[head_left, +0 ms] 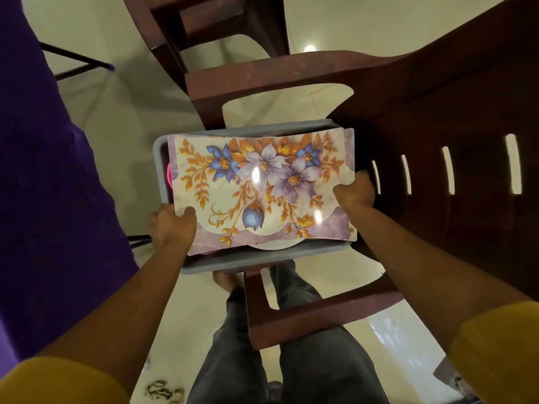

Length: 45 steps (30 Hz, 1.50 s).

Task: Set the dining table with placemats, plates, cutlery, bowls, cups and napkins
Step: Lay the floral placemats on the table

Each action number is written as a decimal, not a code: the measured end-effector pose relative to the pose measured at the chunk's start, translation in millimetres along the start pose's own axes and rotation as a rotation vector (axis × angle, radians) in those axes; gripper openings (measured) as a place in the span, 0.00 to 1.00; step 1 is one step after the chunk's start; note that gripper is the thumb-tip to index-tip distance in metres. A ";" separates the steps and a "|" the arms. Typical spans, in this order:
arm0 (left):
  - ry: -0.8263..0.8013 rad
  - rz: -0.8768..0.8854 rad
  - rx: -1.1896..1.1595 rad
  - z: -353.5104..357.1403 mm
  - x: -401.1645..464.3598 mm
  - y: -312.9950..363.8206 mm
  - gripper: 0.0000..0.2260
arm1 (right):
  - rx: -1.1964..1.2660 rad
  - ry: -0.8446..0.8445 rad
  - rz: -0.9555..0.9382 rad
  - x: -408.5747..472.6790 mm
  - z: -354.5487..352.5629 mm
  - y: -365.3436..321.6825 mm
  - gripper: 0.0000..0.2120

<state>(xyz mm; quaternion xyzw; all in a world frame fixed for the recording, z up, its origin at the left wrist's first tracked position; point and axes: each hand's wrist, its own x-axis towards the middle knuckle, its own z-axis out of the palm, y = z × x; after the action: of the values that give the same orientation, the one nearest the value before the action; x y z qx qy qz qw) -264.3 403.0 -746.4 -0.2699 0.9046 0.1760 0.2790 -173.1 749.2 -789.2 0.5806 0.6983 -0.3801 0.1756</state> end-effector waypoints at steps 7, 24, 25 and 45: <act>-0.175 0.069 -0.240 0.2 -10.9 6.1 0.13 | 0.184 -0.088 0.024 -10.0 -14.1 6.2 0.22; -0.369 -0.018 -0.667 -68.5 -79.5 -5.6 0.15 | 0.572 -0.253 -0.082 -81.1 -111.5 19.5 0.20; -0.353 -0.016 -0.700 -81.4 -86.1 -12.3 0.14 | 0.584 -0.282 -0.104 -88.7 -118.1 15.2 0.19; 0.294 0.040 -1.295 -273.6 -177.8 -279.7 0.10 | 0.395 -0.814 -0.713 -354.6 -37.6 -154.7 0.17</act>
<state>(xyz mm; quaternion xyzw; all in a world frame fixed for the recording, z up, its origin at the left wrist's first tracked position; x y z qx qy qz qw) -88.1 122.4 -472.6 -0.3874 0.6496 0.6505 -0.0692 -218.1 530.9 -470.8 0.1381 0.6428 -0.7318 0.1793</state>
